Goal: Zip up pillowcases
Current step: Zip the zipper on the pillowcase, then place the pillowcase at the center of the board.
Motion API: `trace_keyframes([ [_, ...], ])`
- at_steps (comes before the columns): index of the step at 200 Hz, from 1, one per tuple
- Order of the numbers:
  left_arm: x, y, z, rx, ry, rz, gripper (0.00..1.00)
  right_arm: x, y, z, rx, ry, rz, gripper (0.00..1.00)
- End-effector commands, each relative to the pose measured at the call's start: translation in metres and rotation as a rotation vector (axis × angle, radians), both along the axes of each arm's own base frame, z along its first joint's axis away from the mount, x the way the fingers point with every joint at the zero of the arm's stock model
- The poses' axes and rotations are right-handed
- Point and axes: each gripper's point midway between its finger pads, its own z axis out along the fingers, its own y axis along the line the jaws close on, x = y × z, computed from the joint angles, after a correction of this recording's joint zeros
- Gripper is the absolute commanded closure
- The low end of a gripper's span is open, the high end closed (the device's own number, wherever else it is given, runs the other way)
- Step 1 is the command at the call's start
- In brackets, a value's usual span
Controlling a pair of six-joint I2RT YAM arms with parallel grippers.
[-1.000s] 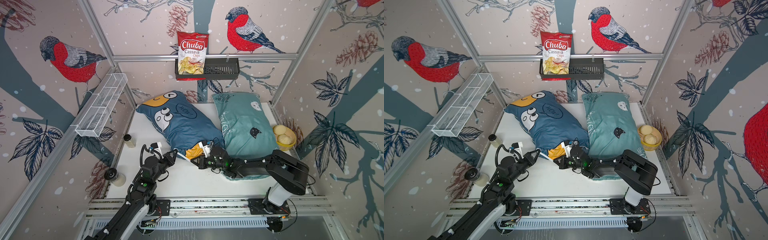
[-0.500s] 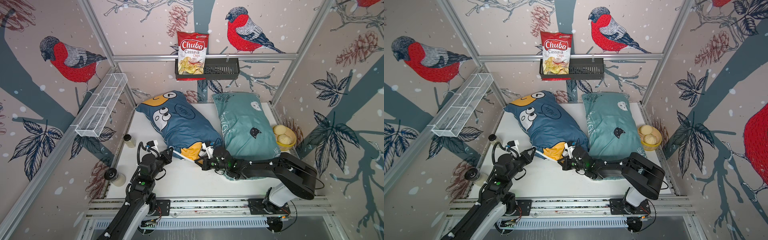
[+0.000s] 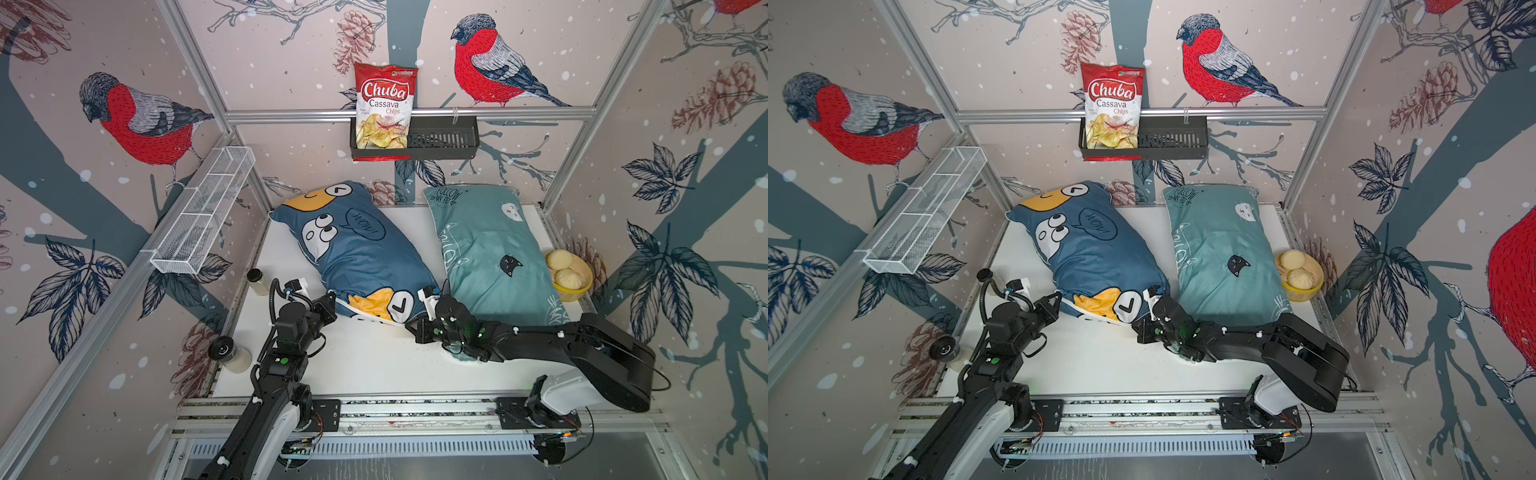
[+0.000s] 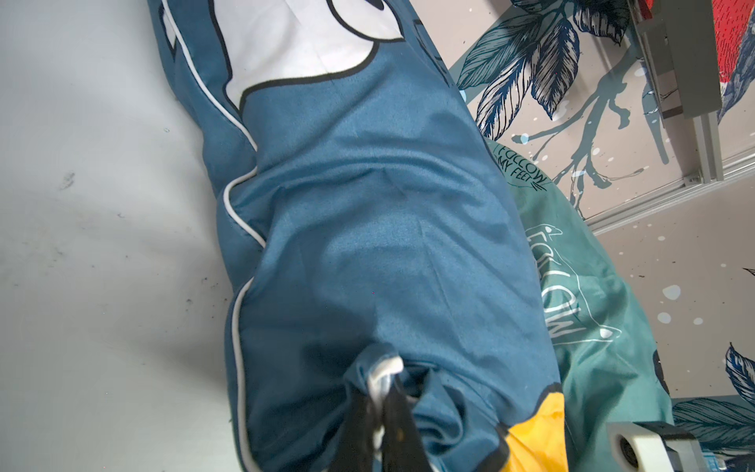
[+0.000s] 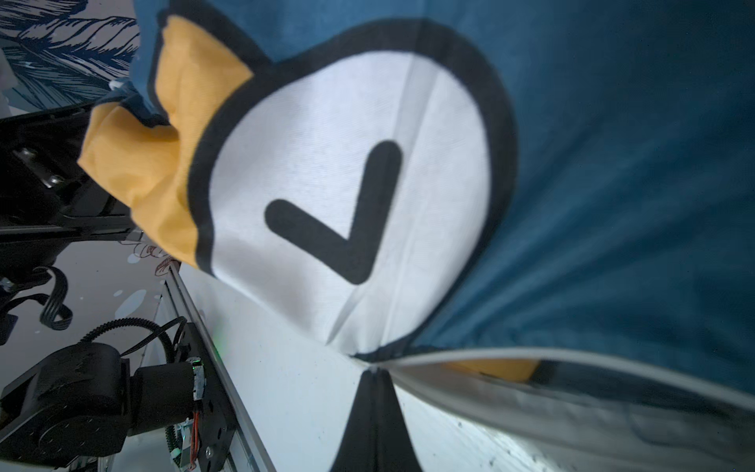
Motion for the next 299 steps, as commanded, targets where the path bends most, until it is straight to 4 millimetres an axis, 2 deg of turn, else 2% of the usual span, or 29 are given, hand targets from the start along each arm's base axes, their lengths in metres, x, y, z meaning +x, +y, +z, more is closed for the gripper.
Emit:
trace_keyframes([
  [1, 0.007, 0.019, 0.01, 0.056, -0.039, 0.083, 1.0, 0.002, -0.026, -0.021, -0.116, 0.012, -0.058, 1.0],
  [72, 0.005, 0.044, 0.004, 0.086, -0.013, 0.196, 1.0, 0.014, -0.074, -0.038, -0.295, 0.0, -0.171, 1.0],
  [118, 0.006, 0.055, 0.005, 0.094, -0.016, 0.244, 1.0, 0.019, -0.1, -0.046, -0.353, 0.023, -0.238, 1.0],
  [148, 0.007, 0.057, 0.006, 0.091, -0.019, 0.251, 1.0, 0.021, -0.102, -0.042, -0.348, 0.016, -0.242, 1.0],
  [169, 0.009, 0.052, 0.008, 0.084, -0.022, 0.22, 1.0, 0.019, -0.088, -0.032, -0.292, 0.002, -0.196, 1.0],
  [172, 0.009, 0.051, 0.008, 0.085, -0.022, 0.215, 0.95, 0.019, -0.086, -0.03, -0.279, 0.0, -0.188, 1.0],
  [183, 0.009, 0.05, 0.012, 0.096, -0.021, 0.205, 0.7, 0.017, -0.077, -0.021, -0.237, -0.005, -0.154, 0.87],
  [187, 0.009, 0.049, 0.014, 0.1, -0.023, 0.201, 0.58, 0.016, -0.074, -0.018, -0.223, -0.008, -0.144, 0.81],
  [197, 0.009, 0.05, 0.024, 0.118, -0.044, 0.199, 0.35, 0.016, -0.067, -0.009, -0.188, -0.022, -0.115, 0.62],
  [206, 0.008, 0.053, 0.033, 0.135, -0.061, 0.211, 0.22, 0.016, -0.062, 0.0, -0.159, -0.045, -0.095, 0.44],
  [215, 0.006, 0.057, 0.045, 0.169, -0.082, 0.227, 0.14, 0.017, -0.061, 0.003, -0.148, -0.061, -0.087, 0.3],
  [219, 0.005, 0.06, 0.051, 0.185, -0.088, 0.242, 0.12, 0.018, -0.06, 0.013, -0.124, -0.083, -0.087, 0.26],
  [239, -0.001, 0.074, 0.081, 0.25, -0.135, 0.314, 0.06, 0.025, -0.064, 0.026, -0.111, -0.125, -0.106, 0.14],
  [258, 0.001, 0.069, 0.101, 0.26, -0.17, 0.304, 0.05, 0.037, -0.073, 0.037, -0.117, -0.15, -0.142, 0.07],
  [269, 0.007, 0.056, 0.102, 0.256, -0.169, 0.266, 0.04, 0.048, -0.082, 0.042, -0.139, -0.156, -0.183, 0.04],
  [299, 0.024, -0.011, 0.091, 0.282, -0.166, 0.145, 0.1, 0.075, -0.111, 0.06, -0.176, -0.179, -0.29, 0.0],
])
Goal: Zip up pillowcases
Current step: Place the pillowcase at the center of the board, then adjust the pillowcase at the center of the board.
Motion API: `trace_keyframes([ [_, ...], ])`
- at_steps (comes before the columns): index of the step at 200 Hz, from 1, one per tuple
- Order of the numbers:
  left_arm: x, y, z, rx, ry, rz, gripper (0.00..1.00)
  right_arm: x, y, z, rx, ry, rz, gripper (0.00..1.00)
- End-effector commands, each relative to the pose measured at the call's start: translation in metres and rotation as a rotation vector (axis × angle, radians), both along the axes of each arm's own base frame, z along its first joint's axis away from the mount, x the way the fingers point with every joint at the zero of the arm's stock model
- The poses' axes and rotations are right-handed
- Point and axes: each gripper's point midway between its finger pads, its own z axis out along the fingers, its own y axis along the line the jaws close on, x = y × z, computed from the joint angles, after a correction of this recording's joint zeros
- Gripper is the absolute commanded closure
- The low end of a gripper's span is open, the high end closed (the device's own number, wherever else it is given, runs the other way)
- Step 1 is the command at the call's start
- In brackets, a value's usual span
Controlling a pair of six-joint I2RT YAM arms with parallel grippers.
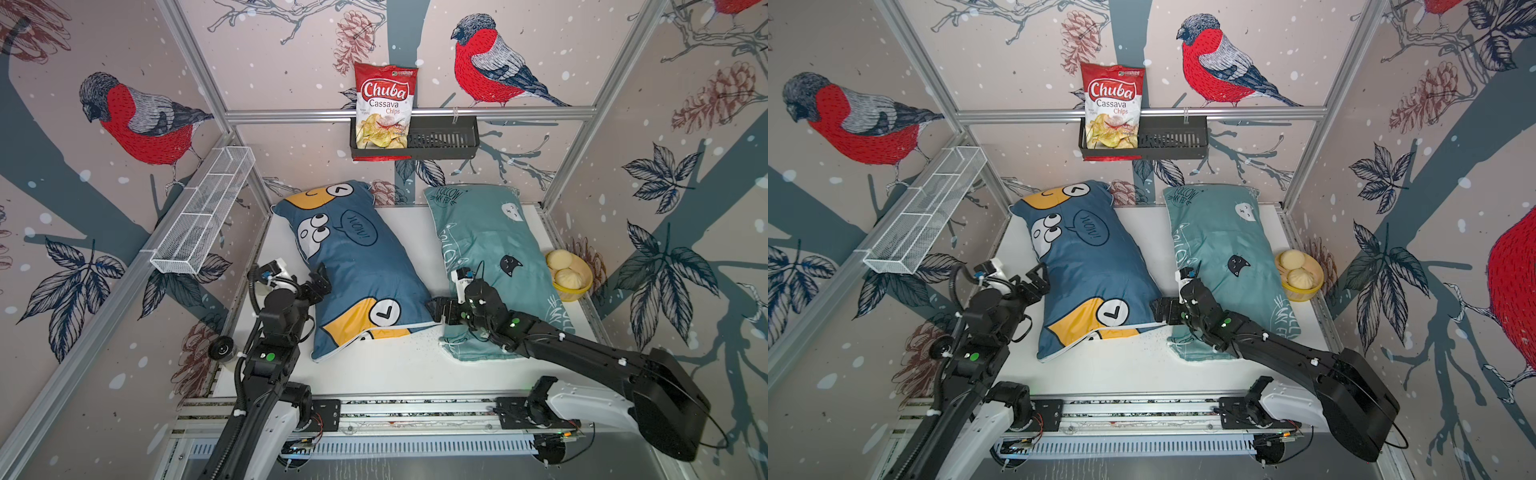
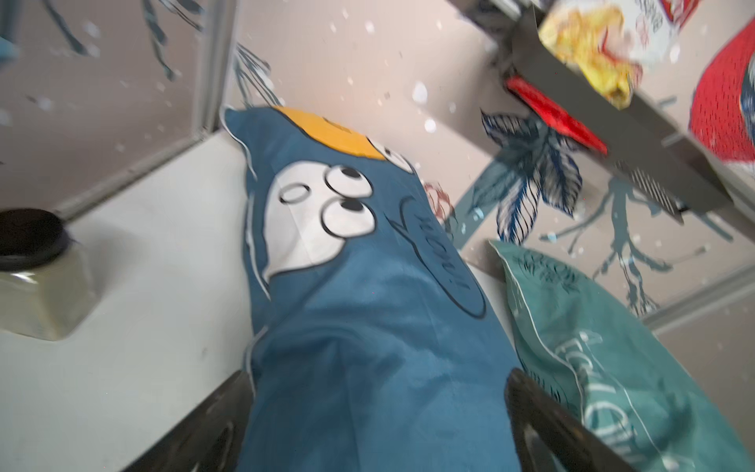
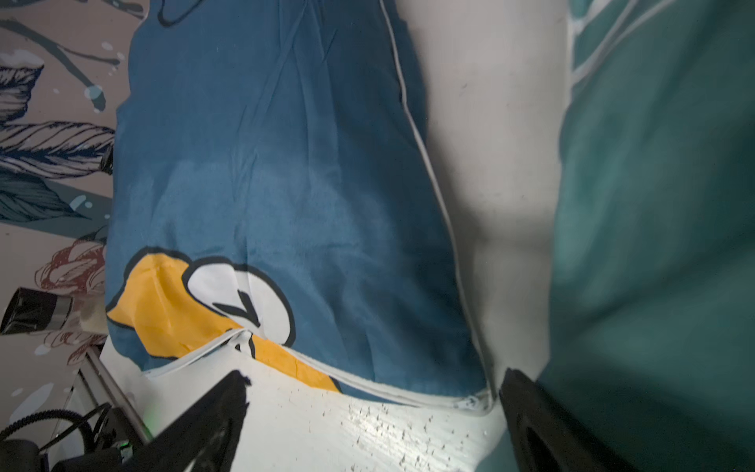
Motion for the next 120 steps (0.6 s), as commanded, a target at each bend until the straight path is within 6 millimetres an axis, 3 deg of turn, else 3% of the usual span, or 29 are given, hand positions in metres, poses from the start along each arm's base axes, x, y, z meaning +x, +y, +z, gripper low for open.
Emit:
trace_keyframes([
  [1, 0.009, -0.03, 0.004, 0.045, -0.029, -0.006, 0.1, 0.014, -0.023, 0.006, -0.064, -0.02, -0.068, 0.0],
  [26, 0.02, -0.117, 0.004, 0.104, -0.021, -0.167, 0.15, 0.031, -0.062, 0.013, -0.115, -0.03, -0.196, 0.0],
  [49, 0.022, -0.202, 0.006, 0.216, -0.006, -0.314, 0.15, 0.051, -0.127, 0.018, -0.209, -0.036, -0.379, 0.0],
  [61, 0.026, -0.237, -0.005, 0.213, 0.025, -0.39, 0.17, 0.058, -0.155, 0.028, -0.223, -0.058, -0.449, 0.01],
  [91, 0.044, -0.278, -0.049, 0.21, 0.091, -0.455, 0.21, 0.066, -0.21, 0.057, -0.203, -0.154, -0.603, 0.01],
  [120, 0.048, -0.299, -0.096, 0.215, 0.174, -0.499, 0.25, 0.073, -0.255, 0.054, -0.197, -0.148, -0.701, 0.01],
])
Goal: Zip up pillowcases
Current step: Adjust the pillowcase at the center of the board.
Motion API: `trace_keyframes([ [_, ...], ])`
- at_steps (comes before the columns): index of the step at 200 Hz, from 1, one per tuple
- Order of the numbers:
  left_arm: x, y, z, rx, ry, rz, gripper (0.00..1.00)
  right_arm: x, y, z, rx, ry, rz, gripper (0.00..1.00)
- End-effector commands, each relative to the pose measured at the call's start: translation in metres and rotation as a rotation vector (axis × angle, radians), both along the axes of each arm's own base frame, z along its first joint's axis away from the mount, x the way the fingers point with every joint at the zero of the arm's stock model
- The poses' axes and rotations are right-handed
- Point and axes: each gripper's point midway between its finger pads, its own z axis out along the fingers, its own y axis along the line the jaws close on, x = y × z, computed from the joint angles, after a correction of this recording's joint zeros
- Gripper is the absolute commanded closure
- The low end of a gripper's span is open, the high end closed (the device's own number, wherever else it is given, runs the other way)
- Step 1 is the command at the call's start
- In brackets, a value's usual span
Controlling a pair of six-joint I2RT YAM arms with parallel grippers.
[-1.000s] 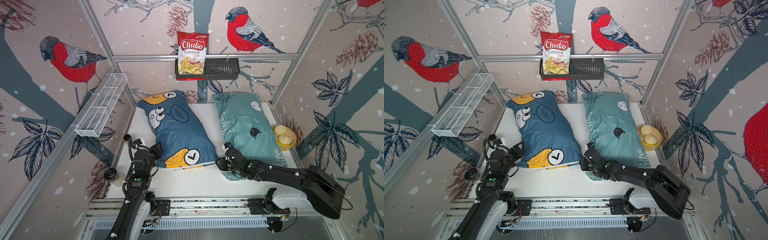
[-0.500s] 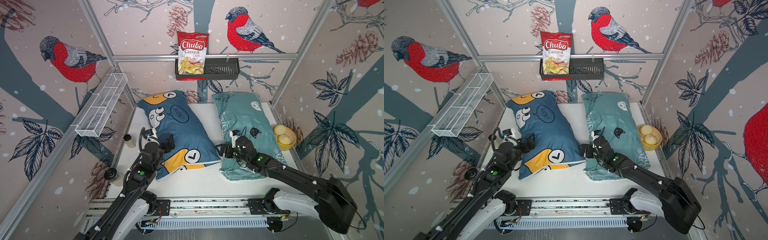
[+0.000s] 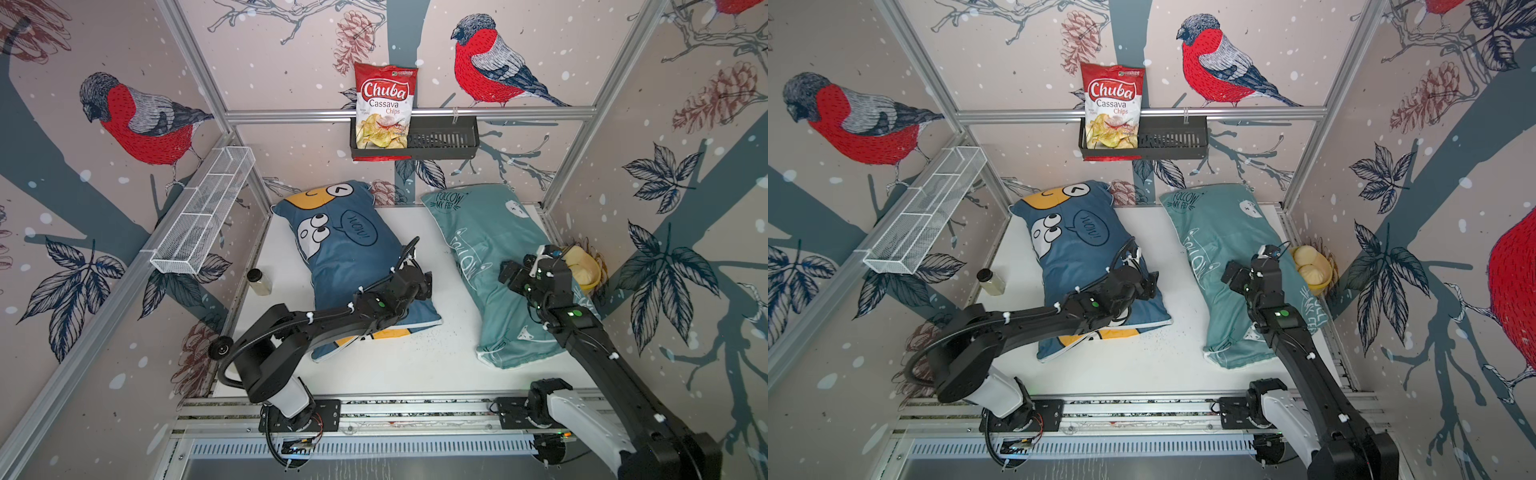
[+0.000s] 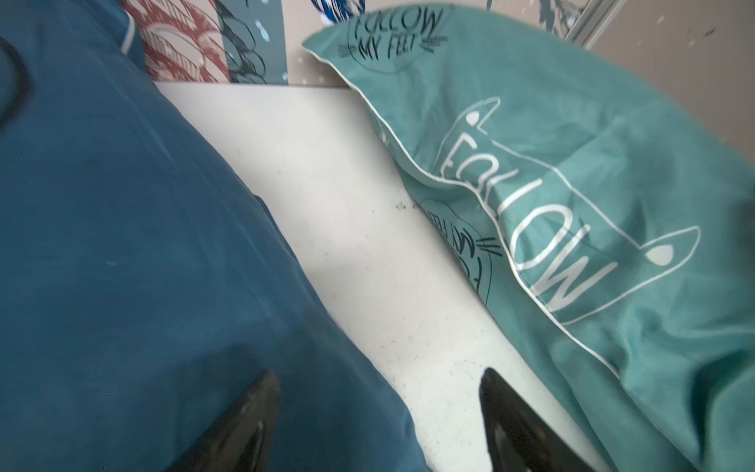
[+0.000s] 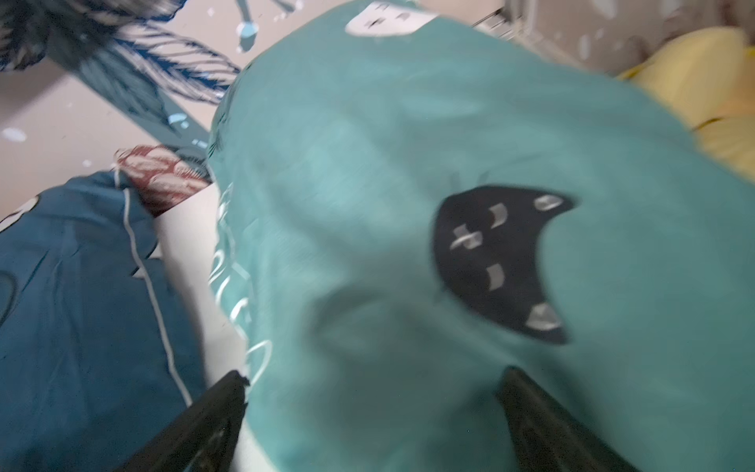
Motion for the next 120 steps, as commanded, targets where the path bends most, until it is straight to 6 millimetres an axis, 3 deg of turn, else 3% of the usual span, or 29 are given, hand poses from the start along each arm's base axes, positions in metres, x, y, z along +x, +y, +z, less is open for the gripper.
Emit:
trace_keyframes([
  [1, 0.005, -0.019, -0.009, -0.058, 0.012, -0.023, 0.25, 0.004, -0.025, -0.004, -0.03, 0.003, -0.031, 0.01],
  [20, 0.004, -0.011, -0.038, 0.002, 0.067, 0.011, 0.27, 0.008, -0.04, -0.011, -0.008, 0.019, -0.049, 0.01],
  [45, -0.004, 0.026, -0.071, 0.147, 0.124, 0.112, 0.3, 0.013, -0.042, -0.019, 0.014, 0.025, -0.037, 0.0],
  [87, -0.021, 0.084, -0.092, 0.196, 0.175, 0.21, 0.31, 0.021, -0.012, -0.049, 0.097, 0.107, 0.084, 0.03],
  [120, -0.03, 0.115, -0.081, 0.163, 0.171, 0.271, 0.31, 0.025, 0.032, -0.065, 0.102, 0.154, 0.195, 0.05],
])
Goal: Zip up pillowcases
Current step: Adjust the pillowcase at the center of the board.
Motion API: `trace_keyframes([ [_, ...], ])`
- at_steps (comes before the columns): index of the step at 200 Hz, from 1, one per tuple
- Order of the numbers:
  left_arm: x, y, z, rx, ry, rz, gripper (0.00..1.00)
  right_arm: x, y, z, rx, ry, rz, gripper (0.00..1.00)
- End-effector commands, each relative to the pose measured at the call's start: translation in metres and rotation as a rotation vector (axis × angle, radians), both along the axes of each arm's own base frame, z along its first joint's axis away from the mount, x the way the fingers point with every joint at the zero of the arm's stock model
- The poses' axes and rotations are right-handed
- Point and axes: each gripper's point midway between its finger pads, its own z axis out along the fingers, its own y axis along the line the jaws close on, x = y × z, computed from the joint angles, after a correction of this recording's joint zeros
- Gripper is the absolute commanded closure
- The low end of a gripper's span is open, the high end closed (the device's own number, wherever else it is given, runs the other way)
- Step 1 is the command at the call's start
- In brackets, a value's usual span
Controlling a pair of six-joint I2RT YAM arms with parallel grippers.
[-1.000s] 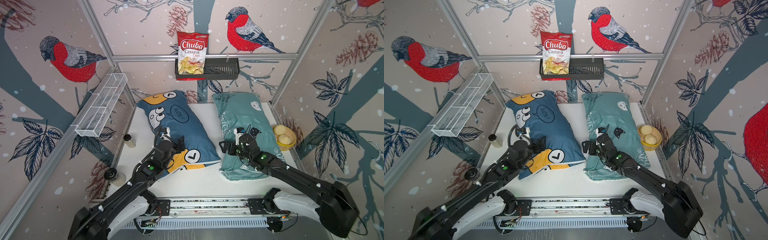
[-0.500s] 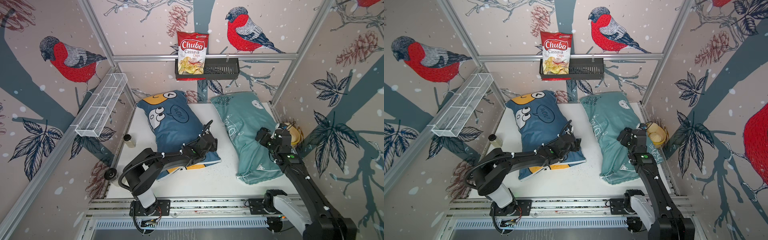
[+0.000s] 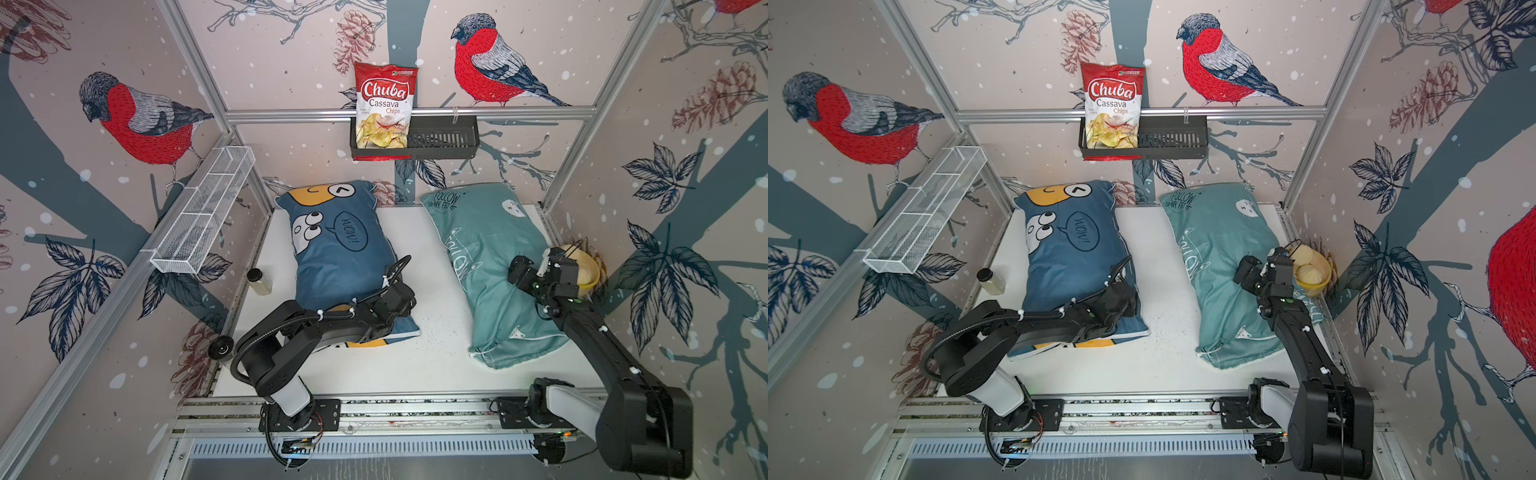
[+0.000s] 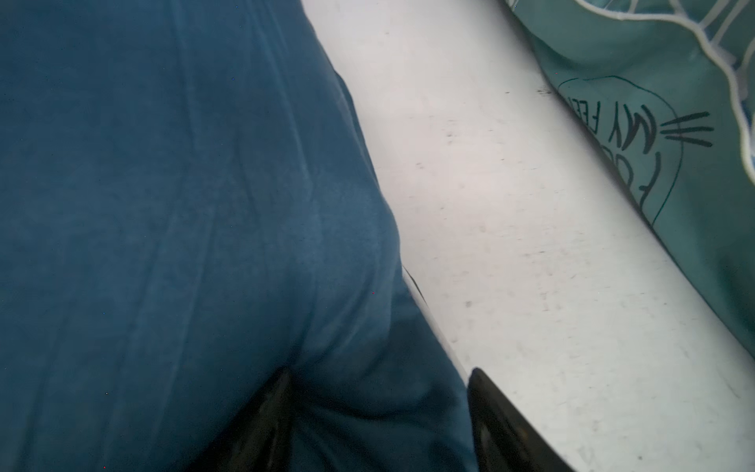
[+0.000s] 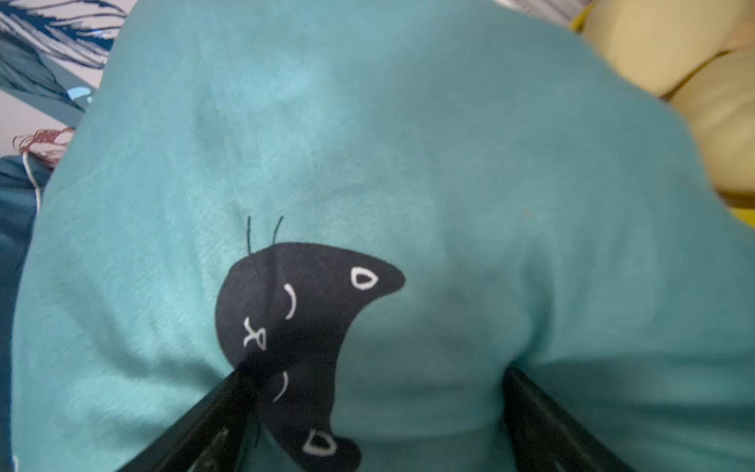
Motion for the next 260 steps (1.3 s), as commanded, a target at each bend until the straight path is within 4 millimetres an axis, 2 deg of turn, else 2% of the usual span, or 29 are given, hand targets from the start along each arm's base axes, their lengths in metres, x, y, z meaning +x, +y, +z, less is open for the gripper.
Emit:
trace_keyframes([
  [1, -0.008, 0.03, -0.002, 0.029, 0.021, 0.085, 0.31, 0.001, 0.039, -0.008, 0.055, 0.023, 0.119, 0.05],
  [21, -0.011, 0.03, 0.018, -0.015, -0.001, 0.077, 0.31, 0.002, 0.084, -0.016, 0.082, 0.049, 0.243, 0.06],
  [40, -0.014, 0.013, 0.041, -0.124, -0.021, 0.012, 0.26, -0.003, 0.137, -0.018, 0.121, 0.067, 0.407, 0.06],
  [60, -0.018, -0.011, 0.066, -0.245, -0.041, -0.094, 0.17, -0.019, 0.192, -0.004, 0.136, 0.048, 0.588, 0.07],
  [71, -0.018, -0.019, 0.078, -0.289, -0.062, -0.119, 0.16, -0.027, 0.207, 0.008, 0.137, 0.019, 0.634, 0.07],
  [80, -0.015, -0.023, 0.088, -0.31, -0.088, -0.135, 0.17, -0.032, 0.212, 0.02, 0.148, -0.007, 0.649, 0.06],
  [102, -0.006, -0.041, 0.109, -0.366, -0.154, -0.183, 0.21, -0.042, 0.205, 0.043, 0.181, -0.055, 0.633, 0.05],
  [118, 0.003, -0.065, 0.116, -0.395, -0.15, -0.231, 0.22, -0.049, 0.193, 0.046, 0.171, -0.038, 0.596, 0.02],
  [132, 0.011, -0.09, 0.114, -0.404, -0.13, -0.277, 0.22, -0.053, 0.174, 0.045, 0.14, -0.018, 0.526, 0.01],
  [149, 0.019, -0.115, 0.108, -0.416, -0.11, -0.323, 0.23, -0.054, 0.137, 0.046, 0.121, -0.022, 0.391, 0.01],
  [163, 0.025, -0.131, 0.106, -0.427, -0.099, -0.353, 0.23, -0.054, 0.093, 0.047, 0.121, -0.052, 0.247, 0.01],
  [170, 0.025, -0.135, 0.097, -0.415, -0.082, -0.361, 0.23, -0.054, 0.072, 0.047, 0.123, -0.077, 0.182, 0.0],
  [172, 0.028, -0.139, 0.104, -0.425, -0.094, -0.366, 0.23, -0.055, 0.066, 0.047, 0.122, -0.081, 0.164, 0.0],
  [178, 0.031, -0.145, 0.104, -0.423, -0.094, -0.374, 0.24, -0.056, 0.05, 0.047, 0.123, -0.1, 0.12, 0.01],
  [191, 0.037, -0.154, 0.097, -0.404, -0.086, -0.386, 0.24, -0.059, 0.029, 0.043, 0.146, -0.113, 0.082, 0.01],
  [212, 0.053, -0.158, 0.077, -0.368, -0.057, -0.38, 0.24, -0.059, 0.03, 0.028, 0.223, -0.113, 0.133, 0.01],
  [240, 0.08, -0.14, 0.056, -0.371, -0.031, -0.315, 0.27, -0.057, 0.051, 0.019, 0.27, -0.107, 0.258, 0.01],
  [260, 0.095, -0.131, 0.049, -0.37, -0.027, -0.286, 0.27, -0.057, 0.06, 0.011, 0.259, -0.087, 0.295, 0.01],
])
